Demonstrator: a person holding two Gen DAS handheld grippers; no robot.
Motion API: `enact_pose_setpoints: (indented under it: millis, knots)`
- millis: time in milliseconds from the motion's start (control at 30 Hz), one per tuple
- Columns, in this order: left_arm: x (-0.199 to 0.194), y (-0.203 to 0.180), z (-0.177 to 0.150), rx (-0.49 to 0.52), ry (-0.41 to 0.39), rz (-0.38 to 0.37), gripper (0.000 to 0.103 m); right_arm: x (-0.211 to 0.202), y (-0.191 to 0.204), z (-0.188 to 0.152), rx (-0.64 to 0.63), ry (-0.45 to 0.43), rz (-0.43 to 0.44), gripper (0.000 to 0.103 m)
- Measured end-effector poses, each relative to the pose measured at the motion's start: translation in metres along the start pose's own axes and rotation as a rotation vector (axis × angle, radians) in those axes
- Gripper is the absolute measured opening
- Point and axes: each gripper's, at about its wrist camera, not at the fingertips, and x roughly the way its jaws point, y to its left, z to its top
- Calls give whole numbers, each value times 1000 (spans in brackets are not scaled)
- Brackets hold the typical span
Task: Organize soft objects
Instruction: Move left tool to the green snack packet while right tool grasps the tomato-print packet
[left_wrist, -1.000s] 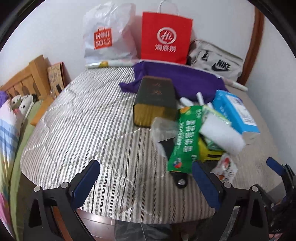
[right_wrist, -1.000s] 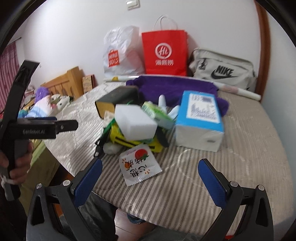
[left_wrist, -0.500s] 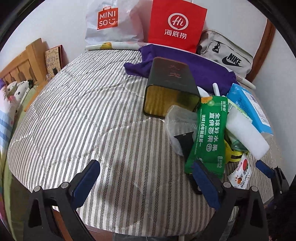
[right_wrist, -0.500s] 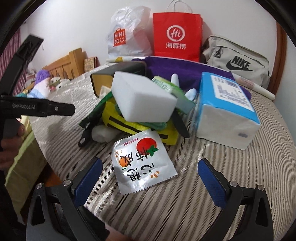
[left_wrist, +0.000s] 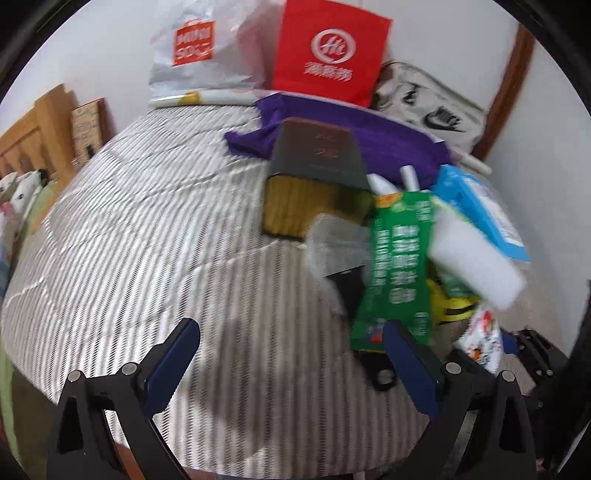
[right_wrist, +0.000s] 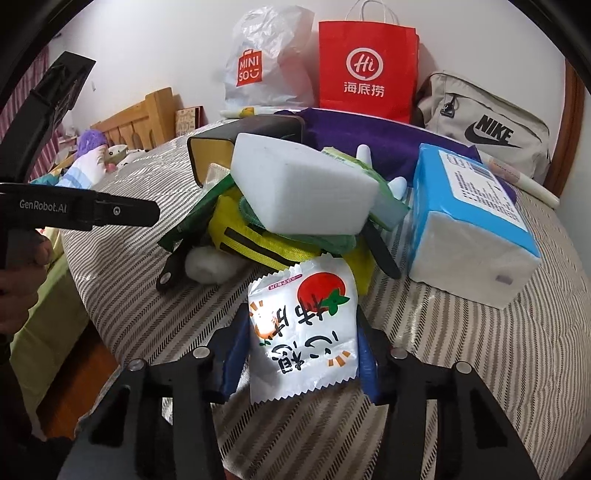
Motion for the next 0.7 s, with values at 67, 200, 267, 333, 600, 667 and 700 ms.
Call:
enact_pose_setpoints:
  millis: [67,200,267,333,600,667,700]
  knots:
    - [-2,-5,2,16,-18,-48,99,-4,-2,0,0,2,-2,50]
    - [-2,-18,8,54,-38,-126,98,-15,-10,-2,8,-8,-8,50]
    - [1,-24,12,68,-32,-163,90,-20,-17,-2,19,-10,-16,51]
    - [7,-27,17,67,-22,-197,89,-24,-25,-3,32,-16,-28,51]
    - [30,-34,29,80,9,-282,58,-31,-59,-7,95,-28,-68,51]
    - [34,-34,29,82,13,-312,50,-30,-65,-9,104,-25,-76,51]
    - [34,-34,29,78,8,-326,44,-29,-68,-10,109,-22,-74,51]
